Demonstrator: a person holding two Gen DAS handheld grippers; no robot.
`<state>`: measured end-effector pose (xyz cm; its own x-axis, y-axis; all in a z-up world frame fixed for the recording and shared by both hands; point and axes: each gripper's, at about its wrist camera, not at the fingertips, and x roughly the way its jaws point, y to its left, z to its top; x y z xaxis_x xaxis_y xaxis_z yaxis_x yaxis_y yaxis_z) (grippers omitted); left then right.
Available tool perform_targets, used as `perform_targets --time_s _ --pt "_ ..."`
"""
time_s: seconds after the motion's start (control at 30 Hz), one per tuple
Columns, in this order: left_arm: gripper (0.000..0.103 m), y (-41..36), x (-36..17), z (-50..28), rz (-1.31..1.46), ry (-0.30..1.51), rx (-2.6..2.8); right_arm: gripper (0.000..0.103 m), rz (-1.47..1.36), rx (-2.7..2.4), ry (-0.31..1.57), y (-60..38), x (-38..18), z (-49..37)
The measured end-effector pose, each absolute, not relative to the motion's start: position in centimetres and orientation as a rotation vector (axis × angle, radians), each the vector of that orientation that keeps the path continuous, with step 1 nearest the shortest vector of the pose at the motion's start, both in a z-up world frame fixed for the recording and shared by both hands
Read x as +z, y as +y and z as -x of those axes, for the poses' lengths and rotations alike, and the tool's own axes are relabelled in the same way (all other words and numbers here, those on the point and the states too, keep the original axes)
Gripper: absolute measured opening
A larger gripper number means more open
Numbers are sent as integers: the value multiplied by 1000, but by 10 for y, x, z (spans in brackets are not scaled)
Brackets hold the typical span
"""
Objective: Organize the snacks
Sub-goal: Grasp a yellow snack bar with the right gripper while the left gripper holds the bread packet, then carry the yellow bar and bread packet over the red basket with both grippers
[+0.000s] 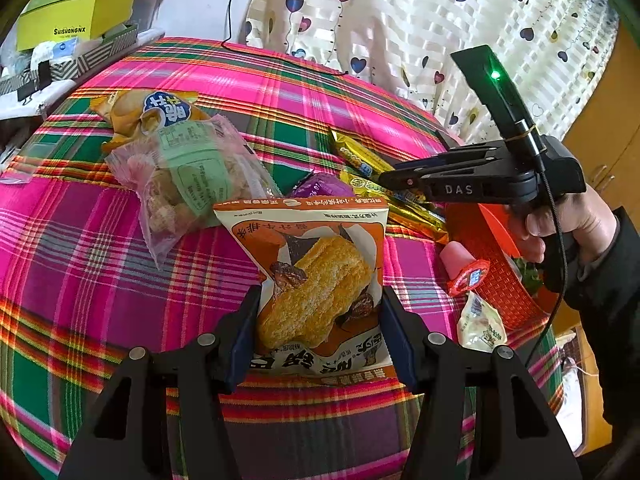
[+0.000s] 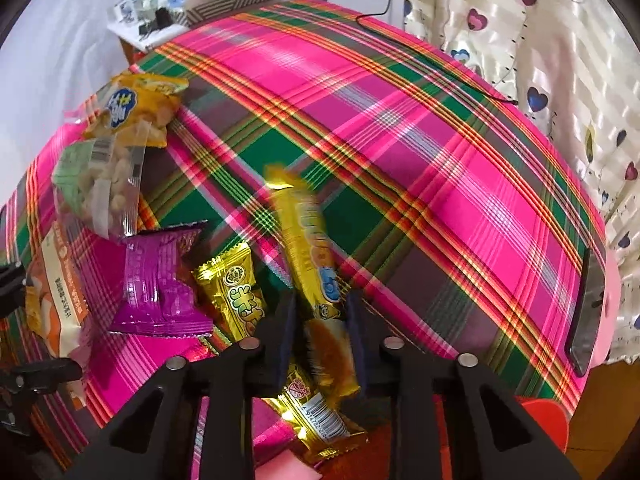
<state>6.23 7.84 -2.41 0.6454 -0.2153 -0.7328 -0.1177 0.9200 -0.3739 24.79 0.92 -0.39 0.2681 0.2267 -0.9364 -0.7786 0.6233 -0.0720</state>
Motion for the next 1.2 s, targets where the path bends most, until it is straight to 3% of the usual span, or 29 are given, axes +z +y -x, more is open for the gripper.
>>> perform_targets --time_s 0.47,1.2 --pt "58 73 -13 -58 392 853 -53 20 452 749 999 -13 37 -227" --pt "58 37 29 -31 320 793 -94 20 197 703 815 -93 95 -105"
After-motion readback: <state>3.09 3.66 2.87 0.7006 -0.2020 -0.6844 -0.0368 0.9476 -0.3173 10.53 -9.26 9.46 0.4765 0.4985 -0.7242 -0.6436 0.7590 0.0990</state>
